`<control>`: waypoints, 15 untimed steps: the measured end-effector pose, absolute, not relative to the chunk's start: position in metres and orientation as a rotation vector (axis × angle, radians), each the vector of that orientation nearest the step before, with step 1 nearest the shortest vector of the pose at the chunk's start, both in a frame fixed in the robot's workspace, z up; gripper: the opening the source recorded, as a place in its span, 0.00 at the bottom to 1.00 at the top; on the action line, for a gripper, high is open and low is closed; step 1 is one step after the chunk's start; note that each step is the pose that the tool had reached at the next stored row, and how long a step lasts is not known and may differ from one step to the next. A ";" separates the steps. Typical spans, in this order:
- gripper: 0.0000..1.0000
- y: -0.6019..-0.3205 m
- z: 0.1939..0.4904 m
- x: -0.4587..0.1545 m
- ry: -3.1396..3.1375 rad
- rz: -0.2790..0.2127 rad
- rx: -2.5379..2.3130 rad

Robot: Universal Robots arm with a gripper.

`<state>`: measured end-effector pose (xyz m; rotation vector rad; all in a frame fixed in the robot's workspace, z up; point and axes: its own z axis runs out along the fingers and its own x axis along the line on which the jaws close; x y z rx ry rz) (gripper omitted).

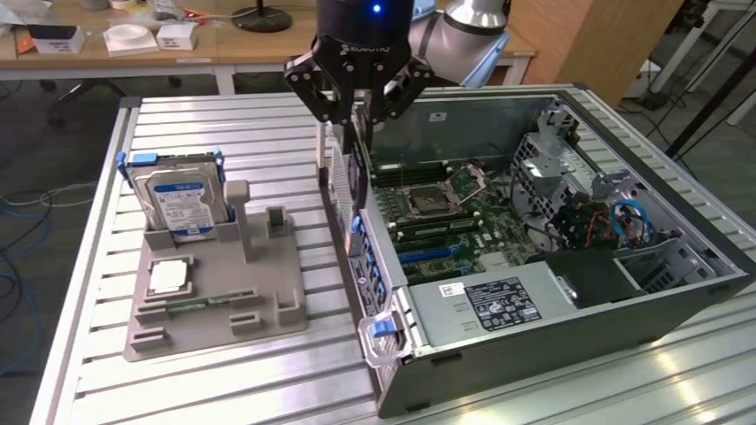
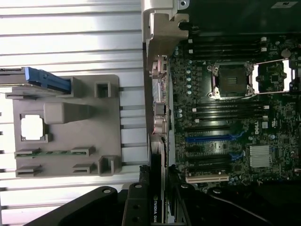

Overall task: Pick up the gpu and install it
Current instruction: 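Pick up the gpu and move the gpu toward the slot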

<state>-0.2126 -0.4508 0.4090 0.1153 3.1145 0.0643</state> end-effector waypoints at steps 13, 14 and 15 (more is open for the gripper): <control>0.26 -0.451 0.409 -0.190 3.116 0.064 0.115; 0.26 -0.451 0.409 -0.188 3.116 0.064 0.115; 0.26 -0.451 0.409 -0.186 3.116 0.064 0.116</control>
